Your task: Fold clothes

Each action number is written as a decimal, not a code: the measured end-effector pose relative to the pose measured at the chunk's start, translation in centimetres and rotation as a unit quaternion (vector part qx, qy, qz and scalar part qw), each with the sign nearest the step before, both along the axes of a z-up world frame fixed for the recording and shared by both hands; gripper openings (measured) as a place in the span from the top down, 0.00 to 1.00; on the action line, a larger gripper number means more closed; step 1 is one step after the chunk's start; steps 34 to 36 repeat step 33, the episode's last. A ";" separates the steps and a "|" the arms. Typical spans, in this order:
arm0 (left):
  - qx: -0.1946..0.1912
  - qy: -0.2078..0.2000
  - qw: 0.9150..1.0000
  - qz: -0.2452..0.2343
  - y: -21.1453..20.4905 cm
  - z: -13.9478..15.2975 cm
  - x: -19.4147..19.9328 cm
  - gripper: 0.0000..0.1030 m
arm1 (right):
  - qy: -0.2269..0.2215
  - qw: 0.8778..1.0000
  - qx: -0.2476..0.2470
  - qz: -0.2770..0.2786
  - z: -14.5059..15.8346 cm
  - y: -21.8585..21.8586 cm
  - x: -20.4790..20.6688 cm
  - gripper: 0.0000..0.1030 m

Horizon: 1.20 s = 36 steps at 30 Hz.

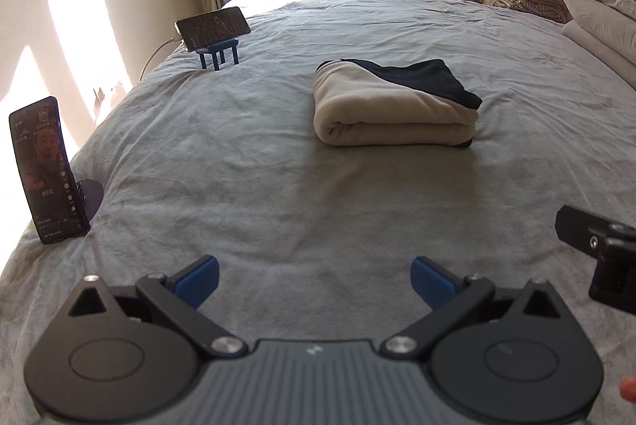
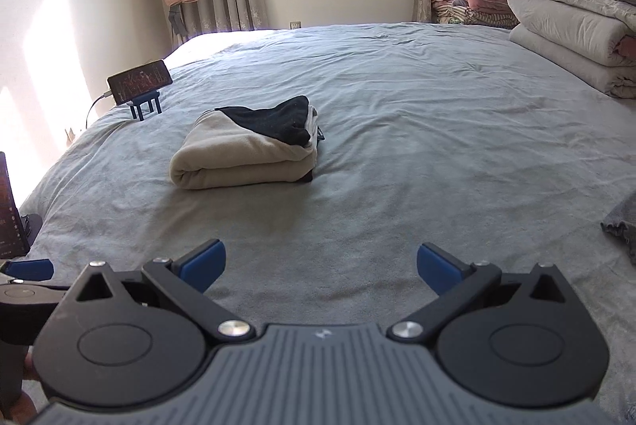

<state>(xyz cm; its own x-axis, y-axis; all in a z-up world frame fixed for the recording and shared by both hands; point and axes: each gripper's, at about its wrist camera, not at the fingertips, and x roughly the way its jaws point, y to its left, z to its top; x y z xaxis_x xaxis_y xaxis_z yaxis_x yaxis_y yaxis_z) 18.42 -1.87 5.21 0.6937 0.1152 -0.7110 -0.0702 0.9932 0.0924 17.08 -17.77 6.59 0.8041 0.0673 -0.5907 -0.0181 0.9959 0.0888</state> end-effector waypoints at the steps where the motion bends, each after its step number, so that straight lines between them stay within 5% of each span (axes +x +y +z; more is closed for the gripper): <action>1: -0.001 0.000 1.000 -0.001 -0.1 -0.2 -0.6 0.00 | -0.005 1.000 -0.005 0.002 -0.1 0.2 -0.6 0.00; 7: 0.003 -0.012 1.000 -0.010 -0.4 -0.6 -3.1 0.00 | -0.038 0.999 -0.023 0.009 -0.3 0.8 -3.7 0.00; 36: 0.004 -0.002 1.000 -0.004 -0.2 -1.3 -5.2 0.00 | -0.026 1.000 -0.010 0.010 -1.0 1.0 -5.9 0.00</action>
